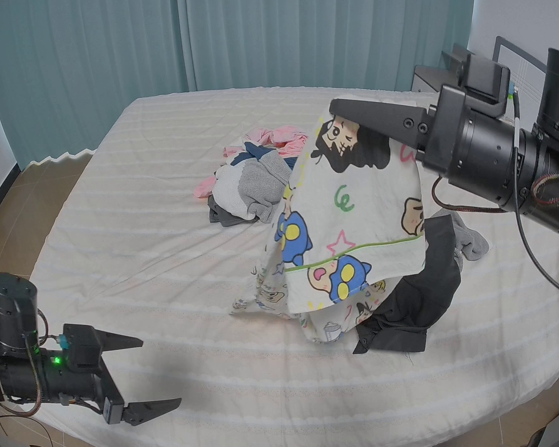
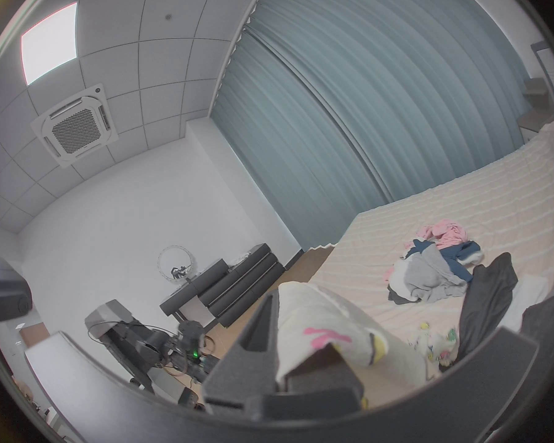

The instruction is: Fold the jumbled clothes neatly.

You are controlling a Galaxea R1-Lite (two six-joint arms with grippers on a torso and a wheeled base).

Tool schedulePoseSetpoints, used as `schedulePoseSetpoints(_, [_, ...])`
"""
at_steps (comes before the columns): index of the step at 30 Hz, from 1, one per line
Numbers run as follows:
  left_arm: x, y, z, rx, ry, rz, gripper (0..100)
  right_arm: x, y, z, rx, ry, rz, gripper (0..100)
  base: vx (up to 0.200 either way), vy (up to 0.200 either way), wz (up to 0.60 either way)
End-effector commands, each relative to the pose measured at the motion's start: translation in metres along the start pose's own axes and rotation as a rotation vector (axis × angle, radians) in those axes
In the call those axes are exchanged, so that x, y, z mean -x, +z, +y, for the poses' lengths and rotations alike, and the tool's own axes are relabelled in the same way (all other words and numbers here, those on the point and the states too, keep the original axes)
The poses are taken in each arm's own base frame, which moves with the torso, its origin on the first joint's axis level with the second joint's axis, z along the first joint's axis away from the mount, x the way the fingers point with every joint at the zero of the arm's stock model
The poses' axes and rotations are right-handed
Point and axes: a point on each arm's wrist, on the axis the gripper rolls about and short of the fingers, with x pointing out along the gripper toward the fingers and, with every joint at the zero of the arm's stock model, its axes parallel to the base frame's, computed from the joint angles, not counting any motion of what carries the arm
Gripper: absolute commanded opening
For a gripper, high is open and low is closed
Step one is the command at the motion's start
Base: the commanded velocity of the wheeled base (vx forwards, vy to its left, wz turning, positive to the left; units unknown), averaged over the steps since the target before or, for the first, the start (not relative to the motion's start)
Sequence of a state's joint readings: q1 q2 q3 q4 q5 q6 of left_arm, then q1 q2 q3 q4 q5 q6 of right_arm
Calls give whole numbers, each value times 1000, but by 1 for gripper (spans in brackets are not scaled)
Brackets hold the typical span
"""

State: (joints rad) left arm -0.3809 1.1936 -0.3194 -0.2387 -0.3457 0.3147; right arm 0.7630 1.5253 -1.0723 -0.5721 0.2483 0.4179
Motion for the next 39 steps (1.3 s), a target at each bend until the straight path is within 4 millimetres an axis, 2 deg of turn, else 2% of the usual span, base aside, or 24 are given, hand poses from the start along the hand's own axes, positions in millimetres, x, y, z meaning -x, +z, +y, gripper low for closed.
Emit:
schedulePoseSetpoints(1, [-58,-1,4,-50,-80,41,100,-15,6,19,-6,63,6,0,0,0,0])
schedulePoseSetpoints(2, [-58,-1,4,-50,-80,41,100,-15,6,19,-6,63,6,0,0,0,0])
schedulePoseSetpoints(4, [-76,1,4,-77,-77,-1,100,-15,9,20,-4,67,1,0,0,0,0])
schedulePoseSetpoints(5, [-79,0,5,-77,-71,-1,100,-15,9,20,-4,68,0,0,0,0,0])
schedulePoseSetpoints(7, [-87,-2,9,-79,10,5,100,-14,11,22,-4,70,-6,0,0,0,0])
schedulePoseSetpoints(10, [-90,-5,13,-98,115,-6,100,-13,12,22,-2,70,-8,0,0,0,0])
schedulePoseSetpoints(14, [-96,-4,13,-103,108,-40,100,-11,14,23,-2,73,-14,0,0,0,0])
schedulePoseSetpoints(17, [-113,-9,7,-115,65,-11,100,-11,16,25,-1,80,-20,0,0,0,0])
schedulePoseSetpoints(22, [-138,-14,11,-113,76,-45,100,-10,17,26,0,80,-24,0,0,0,0])
schedulePoseSetpoints(23, [-138,-14,11,-113,76,-45,100,-10,17,26,0,80,-24,0,0,0,0])
schedulePoseSetpoints(24, [-147,-13,13,-115,89,-71,100,-10,18,27,0,82,-25,0,0,0,0])
schedulePoseSetpoints(29, [-161,-11,15,-94,165,-96,100,-7,18,27,-4,76,-10,0,0,0,0])
schedulePoseSetpoints(34, [-193,-13,22,-81,184,-94,100,-2,20,29,-4,75,-9,0,0,0,0])
schedulePoseSetpoints(36, [-193,-13,22,-81,184,-94,100,-2,20,29,-4,75,-9,0,0,0,0])
schedulePoseSetpoints(38, [-216,-12,26,-70,243,-165,100,5,21,31,-5,76,-11,0,0,0,0])
schedulePoseSetpoints(39, [-217,-12,26,-70,245,-169,100,5,21,31,-5,76,-11,0,0,0,0])
